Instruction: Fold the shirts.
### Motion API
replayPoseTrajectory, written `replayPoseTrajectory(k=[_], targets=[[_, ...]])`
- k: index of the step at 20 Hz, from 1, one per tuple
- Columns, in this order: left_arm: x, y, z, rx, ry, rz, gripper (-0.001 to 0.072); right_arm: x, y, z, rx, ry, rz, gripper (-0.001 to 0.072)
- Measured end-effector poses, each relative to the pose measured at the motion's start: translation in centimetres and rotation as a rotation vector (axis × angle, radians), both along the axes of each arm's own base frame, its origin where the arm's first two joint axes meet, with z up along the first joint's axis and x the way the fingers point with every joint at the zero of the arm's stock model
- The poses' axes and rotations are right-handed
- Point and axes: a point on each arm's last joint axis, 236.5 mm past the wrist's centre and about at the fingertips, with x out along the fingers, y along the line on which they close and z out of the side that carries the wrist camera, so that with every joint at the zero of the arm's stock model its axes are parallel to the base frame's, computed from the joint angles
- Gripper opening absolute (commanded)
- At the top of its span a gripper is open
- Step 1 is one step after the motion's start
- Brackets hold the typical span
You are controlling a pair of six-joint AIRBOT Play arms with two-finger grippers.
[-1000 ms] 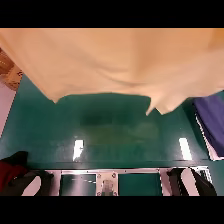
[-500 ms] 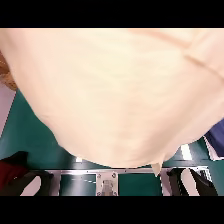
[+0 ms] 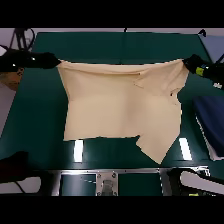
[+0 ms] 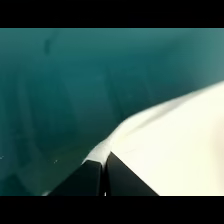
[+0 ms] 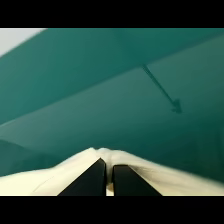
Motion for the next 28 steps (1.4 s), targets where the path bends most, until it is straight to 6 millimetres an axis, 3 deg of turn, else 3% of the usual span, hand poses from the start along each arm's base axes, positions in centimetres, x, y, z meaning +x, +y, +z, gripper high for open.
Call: replayPoseTrajectory(k=[2,5,8,14,17,21,28], targets=[[1.7,-0.6,-4.1,-0.004,0.040,0.025,0.0023,2.5,-0.3,-3.8,0.032,0.064,0.003,0.0018],[4.3,-0.2,-7.2,-0.013,0.033,0.115,0.0023,6.1,-0.5,-7.1,0.098,0.118,0.004,0.0019],[6.6,0.6,-7.2,-0.045,-0.020,0.213,0.0023,9.0,-0.6,-8.2,0.161,0.135,0.006,0.0018],[9.9,2.1,-3.2,-0.065,-0.160,0.308,0.0023,12.3,-1.0,-6.7,0.219,0.087,-0.007,0.0018],[10.3,2.3,-3.4,-0.059,-0.164,0.311,0.0023,12.6,-1.2,-6.7,0.216,0.086,-0.010,0.0018],[9.5,1.5,-6.5,-0.024,-0.089,0.251,0.0023,11.7,-1.5,-7.9,0.166,0.133,0.030,0.0016],[4.9,0.4,-11.4,0.109,0.112,0.062,0.0022,5.0,-2.2,-11.2,0.065,0.374,0.219,0.0015]])
